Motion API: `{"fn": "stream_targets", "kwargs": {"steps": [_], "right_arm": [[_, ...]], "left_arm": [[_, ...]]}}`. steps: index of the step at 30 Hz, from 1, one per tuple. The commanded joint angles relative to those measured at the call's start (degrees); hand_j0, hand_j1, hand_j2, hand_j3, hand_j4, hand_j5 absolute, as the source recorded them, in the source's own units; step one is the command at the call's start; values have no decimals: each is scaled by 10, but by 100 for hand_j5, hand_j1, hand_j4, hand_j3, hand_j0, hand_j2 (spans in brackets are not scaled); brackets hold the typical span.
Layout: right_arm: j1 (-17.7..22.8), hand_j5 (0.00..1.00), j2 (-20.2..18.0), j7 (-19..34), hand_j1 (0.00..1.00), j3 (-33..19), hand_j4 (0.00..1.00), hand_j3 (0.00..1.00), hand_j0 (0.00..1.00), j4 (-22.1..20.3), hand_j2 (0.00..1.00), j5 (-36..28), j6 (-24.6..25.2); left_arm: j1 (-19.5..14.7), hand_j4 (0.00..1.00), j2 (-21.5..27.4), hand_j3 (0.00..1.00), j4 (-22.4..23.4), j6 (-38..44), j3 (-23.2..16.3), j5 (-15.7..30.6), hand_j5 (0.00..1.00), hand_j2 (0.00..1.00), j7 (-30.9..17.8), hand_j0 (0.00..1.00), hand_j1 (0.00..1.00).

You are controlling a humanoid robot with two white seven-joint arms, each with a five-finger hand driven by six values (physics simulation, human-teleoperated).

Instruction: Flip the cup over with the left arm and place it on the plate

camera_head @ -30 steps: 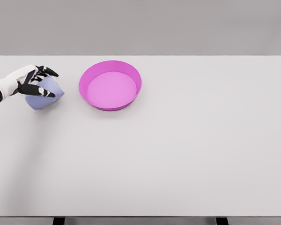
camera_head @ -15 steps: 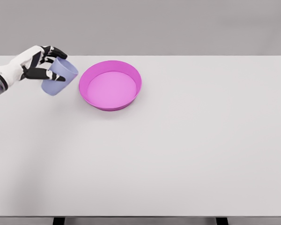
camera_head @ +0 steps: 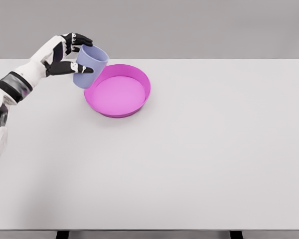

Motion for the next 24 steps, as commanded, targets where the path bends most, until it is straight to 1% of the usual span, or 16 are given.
{"fn": "stream_targets", "kwargs": {"steps": [1,3,5,8,12,15,19,20,21,24], "right_arm": [[0,100,0,0,100,0,100,100,100,0,100,0,0],[0,100,0,0,100,0,100,100,100,0,100,0,0],[0,100,0,0,100,0,100,100,100,0,100,0,0],[0,100,0,0,100,0,100,100,100,0,100,0,0],[0,100,0,0,100,0,100,100,100,1,100,0,0],[0,100,0,0,100,0,100,100,100,0,100,0,0],[0,100,0,0,100,0,100,100,100,1,100,0,0],[0,100,0,0,100,0,100,100,100,0,100,0,0],[0,100,0,0,100,0,100,100,100,0,100,0,0],[-1,100,0,0,100,0,100,100,100,0,100,0,0]], "left_arm": [[0,60,-29,60,2,-30,10,4,60,60,0,60,60],[1,61,-41,61,7,-55,11,9,61,61,0,61,61],[4,61,-56,61,25,-80,17,11,61,61,1,61,61],[10,61,-66,61,35,-111,18,12,61,61,8,61,61],[23,61,-72,61,38,-159,16,11,61,61,61,61,61],[29,60,-80,60,39,-188,14,10,60,60,88,60,60],[40,61,-99,61,43,-210,11,10,61,61,99,61,61],[45,61,-109,61,45,-226,11,10,61,61,99,61,61],[46,60,-118,60,50,-243,10,10,60,60,100,60,60],[47,61,-128,61,58,-260,9,11,61,61,100,61,61]]}}
